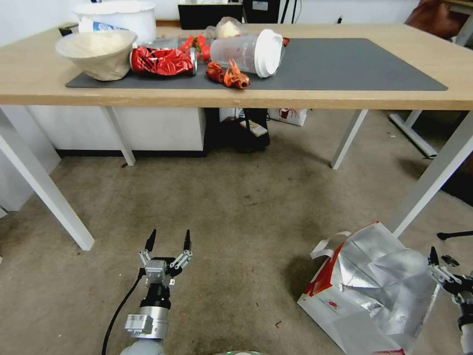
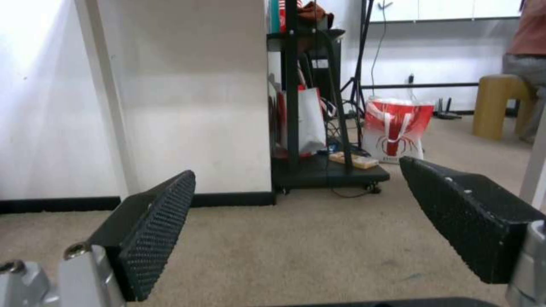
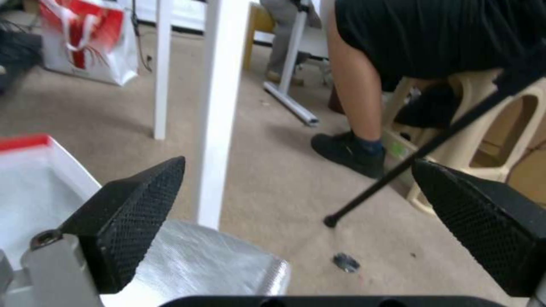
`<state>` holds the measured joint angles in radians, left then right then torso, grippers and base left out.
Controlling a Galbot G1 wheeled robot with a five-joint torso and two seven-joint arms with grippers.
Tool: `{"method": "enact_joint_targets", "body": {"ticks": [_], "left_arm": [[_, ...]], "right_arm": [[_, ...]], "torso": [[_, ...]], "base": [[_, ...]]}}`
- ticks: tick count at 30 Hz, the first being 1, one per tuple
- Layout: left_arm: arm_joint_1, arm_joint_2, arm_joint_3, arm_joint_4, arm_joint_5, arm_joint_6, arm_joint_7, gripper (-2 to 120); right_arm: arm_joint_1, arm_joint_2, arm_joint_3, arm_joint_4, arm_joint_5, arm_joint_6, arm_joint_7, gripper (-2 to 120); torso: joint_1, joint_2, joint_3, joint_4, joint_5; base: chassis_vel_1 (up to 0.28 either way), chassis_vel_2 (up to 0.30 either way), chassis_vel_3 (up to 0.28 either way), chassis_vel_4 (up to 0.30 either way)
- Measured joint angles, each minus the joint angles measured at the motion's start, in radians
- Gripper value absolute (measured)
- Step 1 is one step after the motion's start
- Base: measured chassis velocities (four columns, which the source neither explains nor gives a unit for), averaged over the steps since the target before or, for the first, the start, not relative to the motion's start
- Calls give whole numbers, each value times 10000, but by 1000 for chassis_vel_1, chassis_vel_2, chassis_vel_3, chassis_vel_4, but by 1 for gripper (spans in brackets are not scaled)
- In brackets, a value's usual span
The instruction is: Pick up the food delivery bag from the floor and place it on the table.
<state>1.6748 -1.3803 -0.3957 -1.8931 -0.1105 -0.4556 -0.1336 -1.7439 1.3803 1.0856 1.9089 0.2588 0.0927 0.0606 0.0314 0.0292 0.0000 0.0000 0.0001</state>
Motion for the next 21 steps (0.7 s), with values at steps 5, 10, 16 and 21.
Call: {"method": "enact_joint_targets", "body": {"ticks": [5,10,16,21], "left_arm": [[-60,5,22,106,5,-12,-10,91],[-42,-81,103,149,95,-32,-10,91],[-52,-83,98,150,122,-33,-10,91],[-52,-94,86,173,175,-44,-29,91]], "right_arm": [[279,-100,13,-646,158,-117,-19,100],[427,-140,-174,-1169,342,-160,-34,100],[487,-143,-297,-1285,411,-214,-41,100],[578,-176,-370,-1367,559,-320,-43,100]], "torso": [[1,3,0,0,-1],[1,7,0,0,-1],[1,8,0,0,-1],[2,9,0,0,-1]], "base": [[0,0,0,0],[0,0,0,0],[0,0,0,0],[0,0,0,0]]}}
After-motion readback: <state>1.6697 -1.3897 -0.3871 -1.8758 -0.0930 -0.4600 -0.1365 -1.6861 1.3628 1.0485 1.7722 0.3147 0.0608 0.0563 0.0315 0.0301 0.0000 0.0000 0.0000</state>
